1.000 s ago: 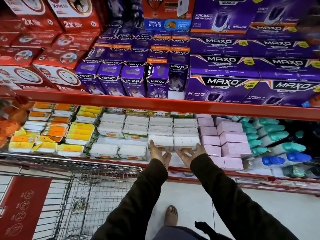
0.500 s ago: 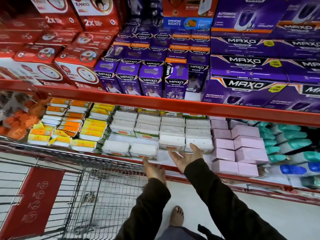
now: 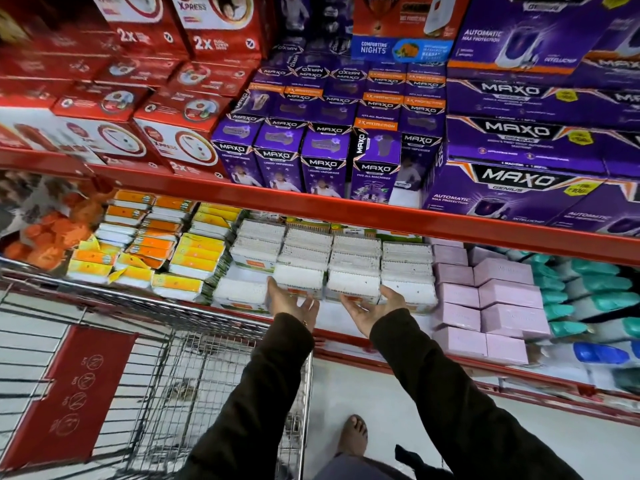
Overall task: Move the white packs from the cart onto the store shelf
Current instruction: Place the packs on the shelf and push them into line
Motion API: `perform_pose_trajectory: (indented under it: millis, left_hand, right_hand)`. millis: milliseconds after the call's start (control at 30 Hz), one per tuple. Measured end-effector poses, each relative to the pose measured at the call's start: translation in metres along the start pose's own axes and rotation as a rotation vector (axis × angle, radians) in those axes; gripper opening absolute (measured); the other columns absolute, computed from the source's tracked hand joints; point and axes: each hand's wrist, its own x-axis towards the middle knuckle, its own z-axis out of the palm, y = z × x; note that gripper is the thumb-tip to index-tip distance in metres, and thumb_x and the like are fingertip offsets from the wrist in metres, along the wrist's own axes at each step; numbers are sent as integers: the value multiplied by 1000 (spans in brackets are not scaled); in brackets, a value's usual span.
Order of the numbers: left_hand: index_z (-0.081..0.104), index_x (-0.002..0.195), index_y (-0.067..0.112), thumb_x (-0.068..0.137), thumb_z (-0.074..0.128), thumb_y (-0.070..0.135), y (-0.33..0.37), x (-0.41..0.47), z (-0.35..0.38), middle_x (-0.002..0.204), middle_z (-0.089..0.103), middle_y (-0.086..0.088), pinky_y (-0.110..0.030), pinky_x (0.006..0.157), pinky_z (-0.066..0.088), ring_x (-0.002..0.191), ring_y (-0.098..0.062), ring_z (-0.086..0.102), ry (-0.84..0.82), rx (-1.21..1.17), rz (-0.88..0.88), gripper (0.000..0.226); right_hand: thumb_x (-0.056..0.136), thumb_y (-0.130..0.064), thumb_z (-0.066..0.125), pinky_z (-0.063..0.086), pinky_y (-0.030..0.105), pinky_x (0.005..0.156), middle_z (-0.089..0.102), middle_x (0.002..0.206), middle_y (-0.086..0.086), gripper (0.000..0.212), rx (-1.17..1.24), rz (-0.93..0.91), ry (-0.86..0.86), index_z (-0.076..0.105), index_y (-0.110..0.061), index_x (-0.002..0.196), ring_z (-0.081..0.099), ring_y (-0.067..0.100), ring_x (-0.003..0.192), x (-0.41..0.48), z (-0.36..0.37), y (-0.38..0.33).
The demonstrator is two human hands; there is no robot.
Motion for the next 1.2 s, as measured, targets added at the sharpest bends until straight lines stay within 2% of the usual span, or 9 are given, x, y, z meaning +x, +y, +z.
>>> perform_pose_trajectory:
  millis: [233, 433, 633, 700, 733, 800, 967, 1100, 1200]
  left_hand:
    - [10, 158, 21, 90, 38, 71, 5, -4, 3, 164, 17, -10, -50, 120, 24, 146, -35, 31, -74, 96, -101, 89]
    - [3, 157, 15, 90, 39, 71, 13, -6, -16, 164, 16, -14, -48, 123, 17, 151, -35, 17, -73, 7, -202, 95]
    - [10, 157, 24, 94, 34, 65, 41, 6, -64, 162, 22, -10, -47, 121, 20, 148, -34, 24, 54, -78, -55, 79]
    - [30, 149, 21, 95, 37, 64, 59, 9, -67, 137, 48, -12, -39, 103, 44, 122, -31, 50, 72, -73, -27, 70]
    - [40, 138, 19, 94, 40, 63, 66, 11, -65, 113, 54, -11, -30, 80, 51, 95, -24, 56, 73, -51, -22, 62]
    - [46, 134, 21, 94, 43, 62, 78, 14, -62, 89, 52, -6, -19, 51, 45, 66, -15, 47, 50, -7, -1, 57]
    - [38, 148, 19, 94, 46, 60, 95, 18, -50, 111, 53, -13, -23, 55, 52, 75, -19, 51, -5, 56, -12, 68]
    - [19, 155, 20, 94, 40, 65, 98, 19, -40, 149, 37, -22, -38, 106, 40, 90, -27, 55, -59, 62, -80, 79]
    - [12, 157, 21, 89, 41, 72, 98, 23, -39, 153, 34, -20, -40, 119, 27, 137, -30, 44, -107, 117, -132, 90]
  right_hand:
    - [98, -27, 56, 44, 46, 110, 42, 142, 30, 58, -83, -15, -22, 30, -1, 143, 51, 43, 127, -8, 4, -2]
    - [96, -28, 58, 44, 46, 109, 43, 141, 29, 61, -124, -44, -11, 33, 1, 144, 51, 40, 128, -10, 7, 12]
    - [98, -28, 56, 38, 48, 114, 27, 152, 30, 70, -131, -27, -4, 21, 2, 149, 39, 47, 136, -12, 21, 58]
    - [96, -30, 58, 38, 48, 114, 31, 149, 32, 71, -116, -8, -32, 22, 2, 149, 42, 47, 134, -8, 28, 72]
    - [96, -30, 59, 39, 49, 113, 35, 147, 33, 71, -104, -3, -46, 24, 2, 148, 45, 47, 131, -6, 32, 77]
    - [95, -30, 59, 40, 49, 113, 38, 143, 34, 67, -85, -18, -61, 27, 2, 145, 48, 46, 129, -1, 39, 84]
    - [95, -27, 61, 43, 49, 110, 40, 143, 32, 70, -92, -20, -65, 23, -5, 149, 50, 45, 128, 4, 47, 86]
    - [95, -27, 62, 43, 48, 109, 37, 145, 33, 76, -119, -17, -66, 17, -3, 151, 48, 46, 130, 7, 48, 81]
    - [93, -29, 64, 49, 49, 102, 42, 141, 33, 73, -180, -14, -70, 24, 0, 148, 52, 46, 126, 8, 52, 81]
